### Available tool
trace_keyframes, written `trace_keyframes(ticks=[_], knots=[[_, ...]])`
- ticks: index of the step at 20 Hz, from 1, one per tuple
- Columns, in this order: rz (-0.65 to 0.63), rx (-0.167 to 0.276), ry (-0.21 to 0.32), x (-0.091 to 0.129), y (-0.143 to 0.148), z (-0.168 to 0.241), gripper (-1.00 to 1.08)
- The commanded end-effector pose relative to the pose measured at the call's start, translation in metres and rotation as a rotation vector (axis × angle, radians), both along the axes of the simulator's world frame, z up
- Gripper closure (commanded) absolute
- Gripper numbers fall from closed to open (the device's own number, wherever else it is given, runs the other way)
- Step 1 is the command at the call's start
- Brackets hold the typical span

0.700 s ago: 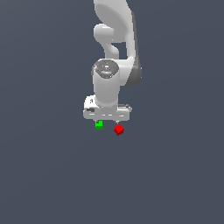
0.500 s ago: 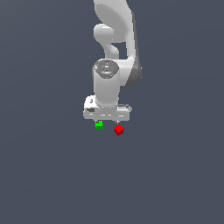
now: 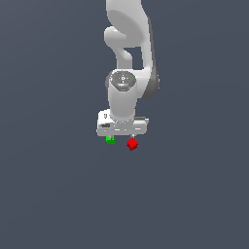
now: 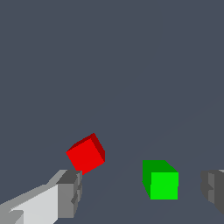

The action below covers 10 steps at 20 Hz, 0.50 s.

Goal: Stack the red cube on top of the green cube.

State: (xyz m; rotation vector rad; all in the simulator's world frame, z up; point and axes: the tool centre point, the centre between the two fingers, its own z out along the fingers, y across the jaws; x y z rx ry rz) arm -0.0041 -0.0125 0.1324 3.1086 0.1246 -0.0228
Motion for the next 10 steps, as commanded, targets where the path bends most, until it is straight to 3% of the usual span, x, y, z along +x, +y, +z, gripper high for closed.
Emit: trace_keyframes(ticks=[1, 10], knots=[[0.054, 0.004, 0.000, -0.001, 0.006, -0.007, -0.92], [0.319, 0.022, -0.004, -0.011, 0.035, -0.039, -0.92]])
